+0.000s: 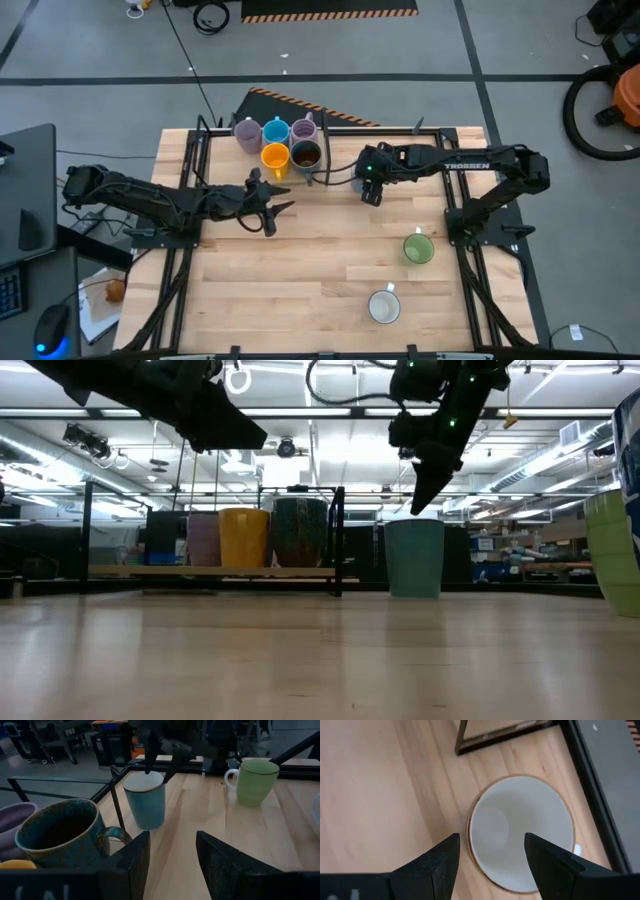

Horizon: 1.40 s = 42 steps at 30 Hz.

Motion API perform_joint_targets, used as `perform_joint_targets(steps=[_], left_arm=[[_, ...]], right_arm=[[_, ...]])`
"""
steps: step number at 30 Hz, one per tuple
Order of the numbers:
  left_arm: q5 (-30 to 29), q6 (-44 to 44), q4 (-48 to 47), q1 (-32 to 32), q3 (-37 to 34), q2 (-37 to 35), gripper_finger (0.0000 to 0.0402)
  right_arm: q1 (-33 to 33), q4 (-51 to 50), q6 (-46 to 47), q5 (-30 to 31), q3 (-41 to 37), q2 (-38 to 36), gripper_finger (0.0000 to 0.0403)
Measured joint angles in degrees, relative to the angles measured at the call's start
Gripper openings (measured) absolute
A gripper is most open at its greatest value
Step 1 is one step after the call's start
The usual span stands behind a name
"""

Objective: Place coffee mugs
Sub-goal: Put the blue and white mug on the shelf

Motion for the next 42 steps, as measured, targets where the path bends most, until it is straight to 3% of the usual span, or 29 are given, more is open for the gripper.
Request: perform_joint_targets(steps=[9,27,42], left_arm=[[0.00,-1.68,-0.65,-0.01,0.00,0.20,0.0167],[0.00,-3.80,-1.31,-0.98,-0.61,0.22,0.0167],[0.02,-0.04,-1.51,-1.16,-0.63,-2.45,0.0167]], right_arm=[[-0.01,0.68,-3.78,1.80,-0.02,5.55,0.0217],[3.86,-0.99,-4.62,-5.64,-0.06,5.68,0.0041],[12.34,0.00,-2.56,-12.87,5.91,5.81,0.0042]])
